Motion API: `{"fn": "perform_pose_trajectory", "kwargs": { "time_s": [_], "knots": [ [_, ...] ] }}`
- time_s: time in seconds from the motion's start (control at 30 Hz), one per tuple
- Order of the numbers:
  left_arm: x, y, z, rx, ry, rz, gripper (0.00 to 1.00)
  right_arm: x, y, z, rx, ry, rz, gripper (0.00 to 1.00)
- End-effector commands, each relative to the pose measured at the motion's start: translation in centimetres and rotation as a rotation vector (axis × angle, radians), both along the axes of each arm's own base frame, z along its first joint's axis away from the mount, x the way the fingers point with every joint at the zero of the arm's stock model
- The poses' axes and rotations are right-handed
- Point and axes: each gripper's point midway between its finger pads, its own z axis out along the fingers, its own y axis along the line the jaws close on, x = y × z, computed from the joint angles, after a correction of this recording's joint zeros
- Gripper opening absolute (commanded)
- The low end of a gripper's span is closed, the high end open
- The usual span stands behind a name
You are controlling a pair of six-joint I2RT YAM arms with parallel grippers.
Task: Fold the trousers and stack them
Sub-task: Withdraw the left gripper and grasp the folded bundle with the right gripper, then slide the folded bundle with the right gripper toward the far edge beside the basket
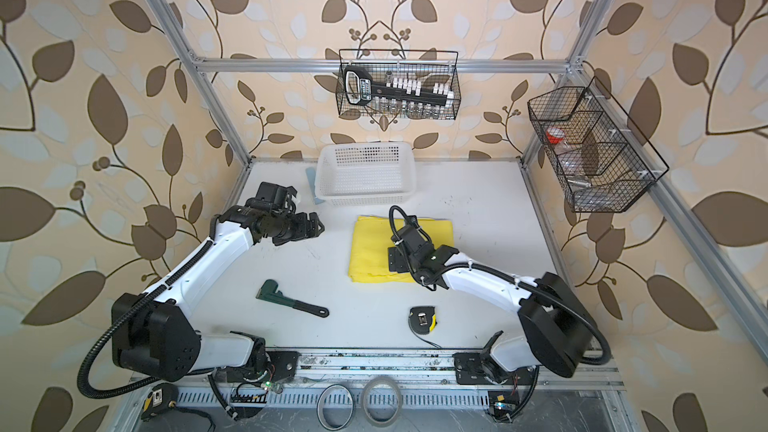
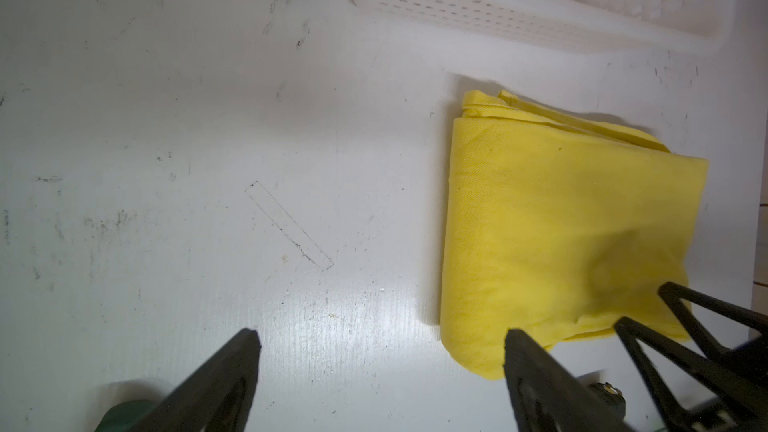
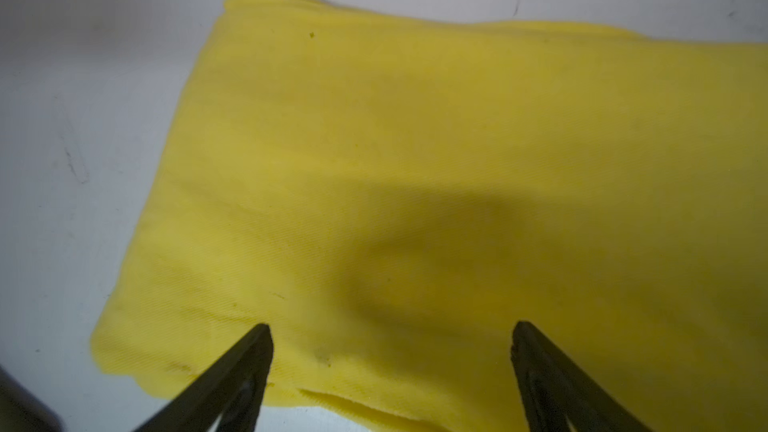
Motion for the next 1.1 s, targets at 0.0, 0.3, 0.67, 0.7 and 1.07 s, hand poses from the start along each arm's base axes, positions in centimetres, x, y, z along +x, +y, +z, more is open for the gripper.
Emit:
{"fn": "perform_pose_trajectory", "kwargs": {
  "time_s": [0.0,0.3,0.67,0.7,1.07],
  "knots": [
    [-0.5,0.2,1.2,-0.011,-0.029,-0.019,0.95,1.3,0.3,-1.7,-0.012,-0.004,-0.062,0.93],
    [-0.5,-0.8,1.9,-0.082,-0.056,-0.045,0.99,1.8,-7.5,-5.8,-0.168,0.098,-0.185,0.94],
    [-0.7,-0.6,0.9,-0.070,-0.034,-0.046,0.99,3.8,-16.1,-4.0,-0.151,0.181,-0.313,0.94],
    [-0.6,-0.7,0.9,-0.071,-0.033,-0.046,0.99,4.2,-16.7,-3.9,-0.153,0.190,-0.317,0.94],
    [0.0,-0.8,0.8,-0.065,-0.025,-0.051,0.99,9.4,-21.8,-4.1,-0.173,0.223,-0.389,0.93]
  ]
}}
